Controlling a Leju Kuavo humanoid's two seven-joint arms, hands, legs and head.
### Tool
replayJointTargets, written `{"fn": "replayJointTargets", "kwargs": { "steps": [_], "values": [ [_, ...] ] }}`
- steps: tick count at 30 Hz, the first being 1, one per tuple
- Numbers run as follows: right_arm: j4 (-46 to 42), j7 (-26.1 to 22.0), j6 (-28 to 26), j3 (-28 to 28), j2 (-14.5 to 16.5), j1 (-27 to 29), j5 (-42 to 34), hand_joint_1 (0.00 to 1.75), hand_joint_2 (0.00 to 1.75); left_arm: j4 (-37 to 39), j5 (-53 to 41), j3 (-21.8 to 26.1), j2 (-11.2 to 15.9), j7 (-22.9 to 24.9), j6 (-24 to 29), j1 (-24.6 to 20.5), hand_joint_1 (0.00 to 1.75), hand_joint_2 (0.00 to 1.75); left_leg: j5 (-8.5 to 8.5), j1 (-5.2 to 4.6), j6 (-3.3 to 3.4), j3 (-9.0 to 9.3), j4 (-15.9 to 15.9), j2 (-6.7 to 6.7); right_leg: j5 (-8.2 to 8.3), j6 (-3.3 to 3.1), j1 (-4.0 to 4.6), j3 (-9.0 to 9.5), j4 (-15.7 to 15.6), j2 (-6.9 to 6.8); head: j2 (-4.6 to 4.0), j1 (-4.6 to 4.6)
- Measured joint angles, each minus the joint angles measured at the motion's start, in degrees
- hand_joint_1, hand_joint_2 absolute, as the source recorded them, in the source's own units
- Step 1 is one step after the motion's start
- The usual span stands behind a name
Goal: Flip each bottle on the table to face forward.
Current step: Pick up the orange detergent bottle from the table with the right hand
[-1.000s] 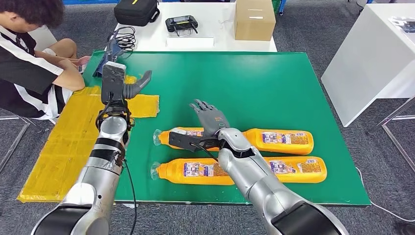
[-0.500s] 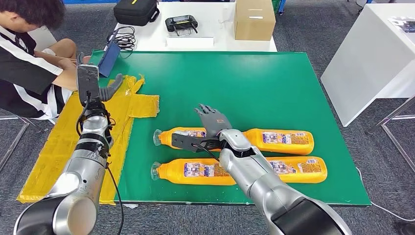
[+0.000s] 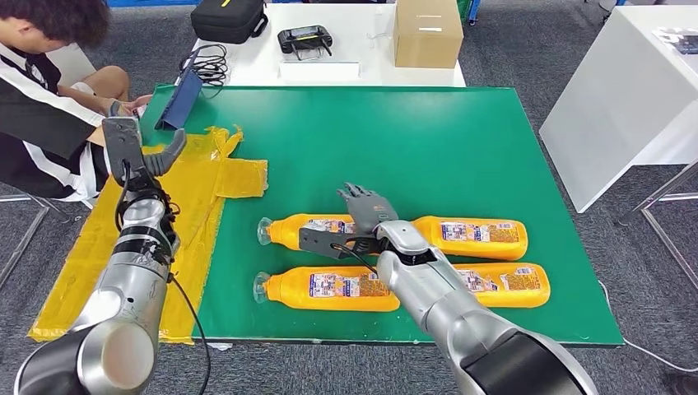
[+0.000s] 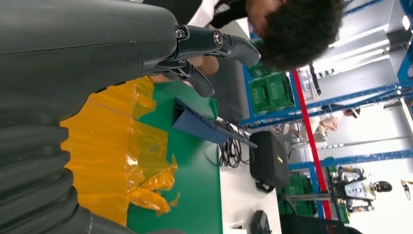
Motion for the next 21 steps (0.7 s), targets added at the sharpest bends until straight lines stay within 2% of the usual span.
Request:
{"fn": "replayJointTargets", "kwargs": {
  "steps": [10, 21],
  "values": [
    [1.06, 0.67, 1.45, -0.31, -0.48, -0.03, -0.04, 0.00, 1.75, 0.05, -0.20, 1.39, 0.38, -0.45, -1.64, -0.13, 0.00, 1.75, 0.00, -0.02, 0.00, 0.01, 0.00, 0.00, 0.00, 0.00, 0.00, 0.00, 0.00, 0.00, 0.00, 0.01],
    [1.79, -2.13, 3.42, -0.97, -0.77, 0.03, 0.15, 0.00, 1.75, -0.11, -1.01, 0.32, -0.70, -1.03, -4.40, -0.76, 0.00, 1.75, 0.00, -0.02, 0.00, 0.02, 0.01, 0.02, 0.00, 0.00, 0.00, 0.00, 0.00, 0.00, 0.00, 0.00]
  ]
}}
